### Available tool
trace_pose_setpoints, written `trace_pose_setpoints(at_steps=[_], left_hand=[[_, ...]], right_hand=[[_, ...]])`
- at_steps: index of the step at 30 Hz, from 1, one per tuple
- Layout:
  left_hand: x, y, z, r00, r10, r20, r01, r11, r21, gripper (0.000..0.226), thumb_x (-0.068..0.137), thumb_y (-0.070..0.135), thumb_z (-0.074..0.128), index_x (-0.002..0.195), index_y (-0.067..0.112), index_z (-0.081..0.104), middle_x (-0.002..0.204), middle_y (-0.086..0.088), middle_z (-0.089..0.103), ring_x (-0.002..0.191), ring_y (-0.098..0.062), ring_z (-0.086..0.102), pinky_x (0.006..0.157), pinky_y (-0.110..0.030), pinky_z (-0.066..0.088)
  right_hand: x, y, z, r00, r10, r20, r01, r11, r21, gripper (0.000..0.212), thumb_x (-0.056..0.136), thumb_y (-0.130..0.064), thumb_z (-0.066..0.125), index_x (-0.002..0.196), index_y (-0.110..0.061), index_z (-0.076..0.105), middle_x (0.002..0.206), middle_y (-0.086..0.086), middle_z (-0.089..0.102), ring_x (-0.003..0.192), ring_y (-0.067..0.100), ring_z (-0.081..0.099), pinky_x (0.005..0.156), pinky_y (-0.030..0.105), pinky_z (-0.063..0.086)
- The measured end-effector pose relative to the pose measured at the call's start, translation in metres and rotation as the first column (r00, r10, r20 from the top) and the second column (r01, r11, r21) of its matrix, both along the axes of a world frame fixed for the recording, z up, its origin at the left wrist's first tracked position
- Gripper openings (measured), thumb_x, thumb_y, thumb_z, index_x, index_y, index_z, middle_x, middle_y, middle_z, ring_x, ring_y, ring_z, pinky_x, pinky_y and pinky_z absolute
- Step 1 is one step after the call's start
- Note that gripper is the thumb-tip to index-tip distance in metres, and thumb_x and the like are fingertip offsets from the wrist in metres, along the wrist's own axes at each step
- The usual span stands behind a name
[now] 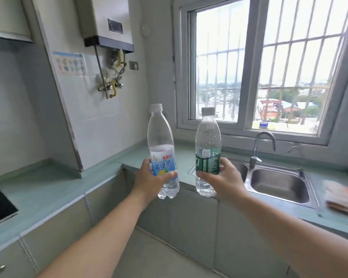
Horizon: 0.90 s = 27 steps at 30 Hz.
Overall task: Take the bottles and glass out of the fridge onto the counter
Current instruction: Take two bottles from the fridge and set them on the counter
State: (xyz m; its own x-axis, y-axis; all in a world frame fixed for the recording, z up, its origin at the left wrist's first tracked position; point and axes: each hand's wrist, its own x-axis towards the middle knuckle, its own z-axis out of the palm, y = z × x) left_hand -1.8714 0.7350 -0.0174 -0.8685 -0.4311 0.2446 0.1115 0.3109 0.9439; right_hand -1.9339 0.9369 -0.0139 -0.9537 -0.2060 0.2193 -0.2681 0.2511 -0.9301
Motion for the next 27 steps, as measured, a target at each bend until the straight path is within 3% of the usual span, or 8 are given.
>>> trace_pose_setpoints(at_steps=[3,8,13,17,21,27], left_hand=[[-0.038,0.026,-0.008,0.996,-0.083,0.025,0.083,0.996,-0.020,0.053,0.069,0.020,0.084,0.114,0.015,0.054,0.102,0.002,0.071,0.090,-0.013,0.070,0.079,-0.028,0.055],[-0.088,0.051,-0.014,0.993,-0.115,0.033,0.116,0.993,-0.034,0.054,0.066,0.019,0.083,0.112,0.016,0.053,0.101,-0.001,0.070,0.091,-0.017,0.070,0.083,-0.032,0.056],[-0.119,0.060,-0.023,0.995,-0.086,0.055,0.087,0.996,-0.007,0.056,0.068,0.013,0.082,0.114,0.015,0.051,0.103,-0.003,0.068,0.091,-0.017,0.068,0.080,-0.029,0.054],[-0.142,0.051,-0.034,0.992,-0.073,0.104,0.075,0.997,-0.014,0.057,0.068,0.013,0.083,0.113,0.017,0.050,0.104,-0.002,0.066,0.093,-0.016,0.066,0.072,-0.023,0.051],[-0.173,0.024,-0.042,0.989,-0.051,0.140,0.054,0.998,-0.024,0.057,0.067,0.015,0.083,0.113,0.018,0.050,0.104,-0.001,0.067,0.095,-0.019,0.066,0.080,-0.030,0.054],[-0.234,-0.036,-0.054,0.989,-0.042,0.140,0.045,0.999,-0.019,0.059,0.070,0.022,0.083,0.117,0.019,0.048,0.106,0.001,0.064,0.092,-0.011,0.064,0.069,-0.019,0.048]], right_hand=[[-0.026,0.037,-0.008,0.995,-0.095,0.011,0.095,0.995,0.029,0.049,0.061,-0.039,0.081,0.104,-0.027,0.061,0.092,-0.009,0.071,0.089,0.010,0.067,0.080,0.029,0.052],[-0.068,0.069,-0.014,0.992,-0.127,0.021,0.127,0.992,0.025,0.046,0.066,-0.033,0.081,0.105,-0.025,0.059,0.092,-0.008,0.071,0.086,0.007,0.066,0.067,0.021,0.047],[-0.102,0.071,-0.022,0.994,-0.108,0.027,0.107,0.994,0.020,0.044,0.068,-0.031,0.081,0.105,-0.025,0.057,0.091,-0.010,0.068,0.084,0.005,0.064,0.067,0.020,0.045],[-0.127,0.060,-0.031,0.995,-0.082,0.055,0.080,0.996,0.038,0.049,0.064,-0.039,0.082,0.104,-0.027,0.057,0.091,-0.010,0.067,0.086,0.005,0.064,0.075,0.024,0.049],[-0.163,0.034,-0.039,0.995,-0.053,0.090,0.050,0.998,0.041,0.049,0.063,-0.036,0.083,0.104,-0.026,0.058,0.093,-0.007,0.070,0.090,0.011,0.067,0.086,0.034,0.054],[-0.232,-0.032,-0.042,0.992,-0.023,0.124,0.018,0.999,0.041,0.046,0.067,-0.027,0.081,0.106,-0.025,0.056,0.095,-0.005,0.068,0.086,0.010,0.065,0.070,0.023,0.050]])
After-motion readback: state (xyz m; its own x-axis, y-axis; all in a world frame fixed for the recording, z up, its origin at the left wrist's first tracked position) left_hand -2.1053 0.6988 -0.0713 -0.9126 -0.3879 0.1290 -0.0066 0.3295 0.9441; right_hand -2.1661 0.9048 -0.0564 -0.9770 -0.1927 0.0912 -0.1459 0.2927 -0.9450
